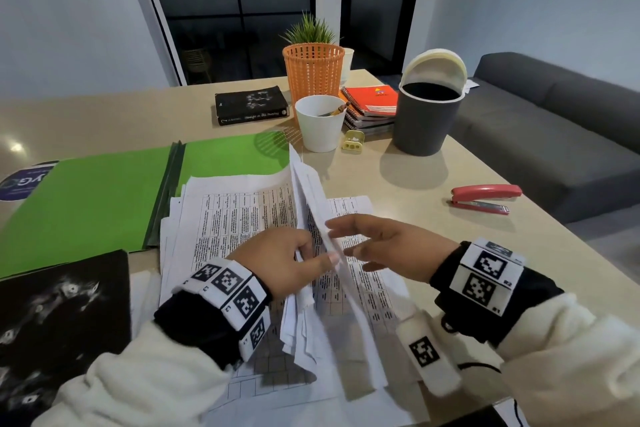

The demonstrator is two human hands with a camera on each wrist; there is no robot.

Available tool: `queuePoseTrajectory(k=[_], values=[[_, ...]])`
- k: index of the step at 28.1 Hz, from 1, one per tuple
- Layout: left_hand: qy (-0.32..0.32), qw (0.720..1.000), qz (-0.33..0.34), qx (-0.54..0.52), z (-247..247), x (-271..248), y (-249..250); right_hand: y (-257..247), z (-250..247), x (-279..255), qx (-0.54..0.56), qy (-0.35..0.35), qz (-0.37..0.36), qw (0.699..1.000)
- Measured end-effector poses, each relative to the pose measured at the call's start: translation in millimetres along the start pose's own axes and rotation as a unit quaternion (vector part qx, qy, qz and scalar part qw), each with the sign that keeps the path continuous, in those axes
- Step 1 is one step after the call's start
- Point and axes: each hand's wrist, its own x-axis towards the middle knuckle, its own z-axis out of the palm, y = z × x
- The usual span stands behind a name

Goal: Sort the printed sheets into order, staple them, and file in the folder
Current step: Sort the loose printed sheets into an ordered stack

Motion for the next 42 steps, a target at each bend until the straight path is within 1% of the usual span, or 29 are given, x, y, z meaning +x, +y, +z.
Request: queuePoseTrajectory(k=[3,5,11,14,18,21,24,28,30,31,34,37,39,42], values=[[0.002,1.0,0.001,-0.002,-0.7,0.0,-0.2,-2.4,11.8,2.6,0.038,-0.05,-0.02,0.998],[0.001,1.0,0.005,-0.004,-1.4,-0.1,-1.0,-1.9,13.6,4.2,0.048,-0.067,-0.031,0.996],[-0.016,1.0,0.023,0.013,-3.3,0.6,1.6,10.5,6.4,3.1,0.087,-0.015,0.002,0.996],[-0.028,0.999,0.029,0.004,-4.7,0.7,2.3,16.4,11.9,4.2,0.061,-0.018,0.012,0.998],[-0.025,0.999,0.009,-0.022,-5.3,-1.6,3.3,10.7,17.5,7.6,0.011,-0.026,0.011,1.0],[-0.026,0.999,0.0,-0.041,-6.7,-2.9,3.7,7.8,16.4,8.1,0.027,-0.005,0.013,1.0],[-0.04,0.998,0.016,-0.039,-8.5,-4.6,4.2,15.0,8.6,5.8,0.087,0.051,0.038,0.994],[-0.083,0.996,0.019,-0.008,-8.4,-4.0,7.2,36.8,-5.4,-4.6,0.147,0.102,0.067,0.982],[-0.109,0.994,0.021,0.017,-7.2,-1.3,5.7,42.2,-9.2,-12.4,0.201,0.106,0.081,0.97],[-0.121,0.992,0.02,0.036,-6.5,-0.2,4.9,44.8,-10.7,-15.4,0.211,0.105,0.085,0.968],[-0.135,0.988,-0.002,0.079,-3.3,0.8,6.0,53.7,-12.1,-20.1,0.133,0.083,0.112,0.981],[-0.146,0.983,-0.016,0.113,-2.7,0.1,7.3,56.6,-8.3,-19.6,0.081,0.025,0.146,0.986],[-0.162,0.978,-0.01,0.133,-1.8,0.2,6.5,53.9,-6.1,-16.8,0.074,0.009,0.144,0.987],[-0.198,0.969,-0.003,0.15,-0.4,-1.3,9.2,46.4,-4.5,-10.6,0.012,-0.009,0.136,0.991]])
